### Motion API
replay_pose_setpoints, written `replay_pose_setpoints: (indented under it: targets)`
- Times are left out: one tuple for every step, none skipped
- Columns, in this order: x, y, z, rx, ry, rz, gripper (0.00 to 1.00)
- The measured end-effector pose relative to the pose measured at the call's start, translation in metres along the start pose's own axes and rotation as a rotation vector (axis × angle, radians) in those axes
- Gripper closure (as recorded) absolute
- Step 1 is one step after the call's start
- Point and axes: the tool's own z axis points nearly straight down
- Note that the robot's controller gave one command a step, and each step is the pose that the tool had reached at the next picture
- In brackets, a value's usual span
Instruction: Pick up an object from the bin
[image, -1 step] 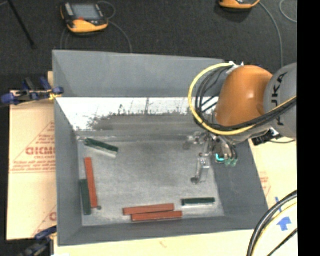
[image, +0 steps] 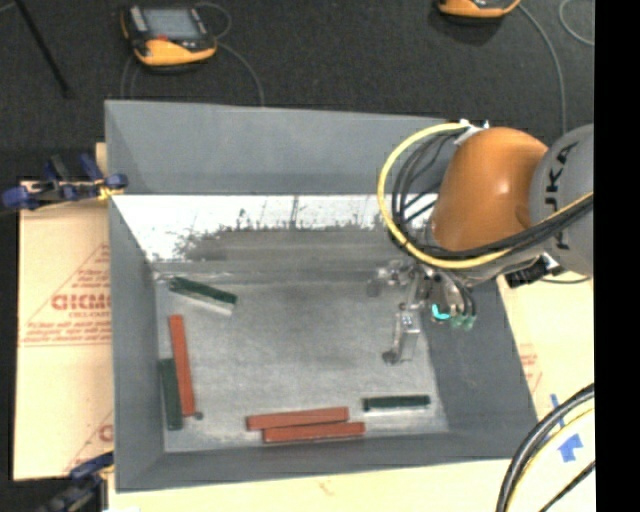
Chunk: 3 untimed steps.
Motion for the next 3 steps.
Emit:
replay_pose_setpoints:
  targets:
    - [0.036,-0.01,0.043,0.0,-0.007,0.0,0.0]
    - [0.044,-0.05,0.091,0.0,0.0,-0.052,0.0]
    - [0.04,-0.038,0.115,0.002,0.0,-0.256,1.0]
